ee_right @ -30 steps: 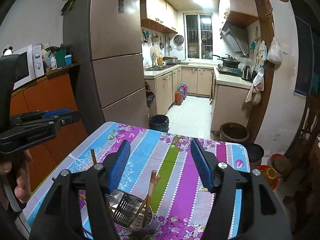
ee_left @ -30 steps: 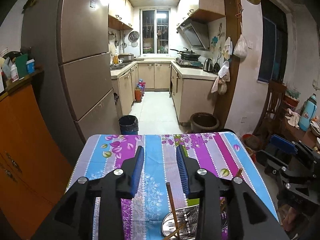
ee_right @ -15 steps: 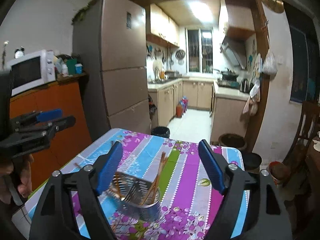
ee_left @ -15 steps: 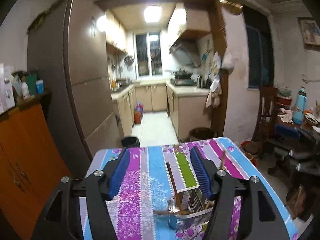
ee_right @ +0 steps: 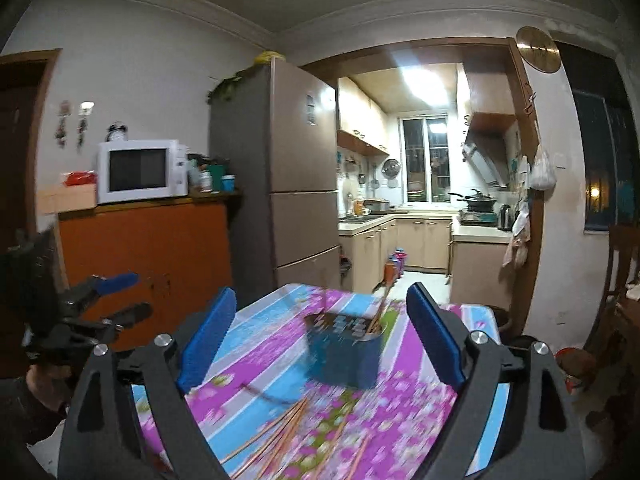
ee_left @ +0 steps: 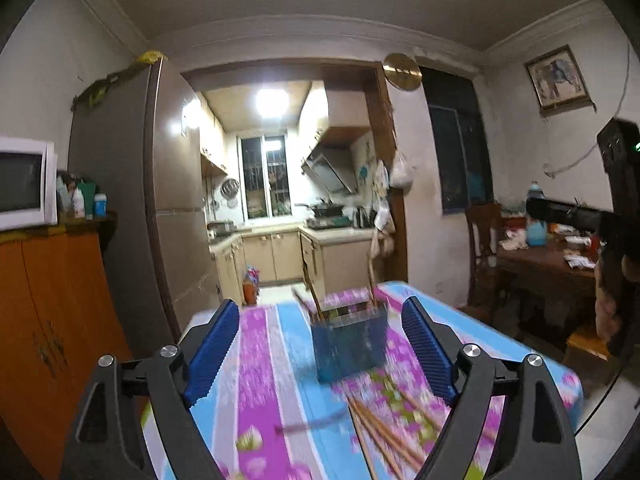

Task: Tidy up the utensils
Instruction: 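Withdraw both tools back toward the remaining chopsticks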

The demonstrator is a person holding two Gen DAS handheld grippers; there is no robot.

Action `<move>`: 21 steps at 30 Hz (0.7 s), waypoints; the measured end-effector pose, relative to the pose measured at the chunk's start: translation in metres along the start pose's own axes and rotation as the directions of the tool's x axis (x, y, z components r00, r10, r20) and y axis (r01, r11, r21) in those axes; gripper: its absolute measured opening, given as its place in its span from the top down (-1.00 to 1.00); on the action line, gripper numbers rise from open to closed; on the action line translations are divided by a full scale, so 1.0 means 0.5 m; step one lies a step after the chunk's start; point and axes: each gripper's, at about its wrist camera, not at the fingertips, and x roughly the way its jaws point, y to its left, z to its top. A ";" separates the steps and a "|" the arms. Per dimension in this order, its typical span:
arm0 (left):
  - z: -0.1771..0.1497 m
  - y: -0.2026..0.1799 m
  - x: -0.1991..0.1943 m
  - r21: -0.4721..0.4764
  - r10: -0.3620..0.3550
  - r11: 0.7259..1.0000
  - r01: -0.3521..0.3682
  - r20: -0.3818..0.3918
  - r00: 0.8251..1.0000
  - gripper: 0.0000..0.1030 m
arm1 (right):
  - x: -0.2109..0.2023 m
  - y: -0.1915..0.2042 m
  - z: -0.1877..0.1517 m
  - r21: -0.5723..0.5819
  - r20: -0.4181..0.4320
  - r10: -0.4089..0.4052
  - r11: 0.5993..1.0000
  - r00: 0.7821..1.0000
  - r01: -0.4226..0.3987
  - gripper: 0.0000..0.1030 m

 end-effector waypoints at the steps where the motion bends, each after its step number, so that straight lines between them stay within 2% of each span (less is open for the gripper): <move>1: -0.028 -0.003 -0.007 -0.004 -0.005 1.000 0.005 -0.011 1.000 -0.62 | -0.012 0.016 -0.030 0.000 -0.009 0.003 1.000 1.000 -0.003 -0.63; 3: -0.094 -0.013 -0.016 -0.020 -0.041 0.999 0.039 -0.055 0.998 -0.62 | -0.022 0.047 -0.091 -0.002 -0.048 0.019 1.000 0.999 -0.019 -0.62; 5: -0.157 -0.025 -0.016 -0.029 -0.069 0.997 0.066 -0.108 0.992 -0.62 | -0.027 0.068 -0.140 0.005 -0.077 0.027 1.000 0.997 -0.027 -0.54; 7: -0.214 -0.035 -0.012 -0.029 -0.084 0.996 0.080 -0.159 0.984 -0.62 | -0.027 0.087 -0.206 0.029 -0.123 0.035 0.999 0.992 -0.031 -0.27; 9: -0.273 -0.037 -0.003 -0.062 -0.115 0.993 0.103 -0.223 0.968 -0.57 | -0.019 0.102 -0.254 0.042 -0.163 0.031 0.999 0.986 -0.025 -0.07; 10: -0.295 -0.036 0.000 -0.070 -0.121 0.992 0.107 -0.240 0.963 -0.50 | -0.012 0.109 -0.281 0.052 -0.191 0.030 0.998 0.981 -0.020 0.07; 11: -0.318 -0.039 0.004 -0.078 -0.130 0.990 0.114 -0.261 0.956 -0.43 | -0.007 0.117 -0.299 0.056 -0.209 0.033 0.998 0.977 -0.022 0.13; 13: -0.347 -0.042 0.006 -0.088 -0.141 0.989 0.122 -0.275 0.951 -0.33 | 0.011 0.131 -0.344 0.054 -0.253 0.032 0.998 0.967 -0.019 0.32; 16: -0.374 -0.051 0.012 -0.091 -0.156 0.987 0.135 -0.297 0.942 -0.03 | 0.038 0.146 -0.393 0.063 -0.312 0.042 0.998 0.949 -0.023 0.51; 21: -0.391 -0.077 0.024 -0.080 -0.177 0.984 0.160 -0.313 0.933 0.14 | 0.073 0.156 -0.439 0.058 -0.364 0.040 0.998 0.930 -0.020 0.59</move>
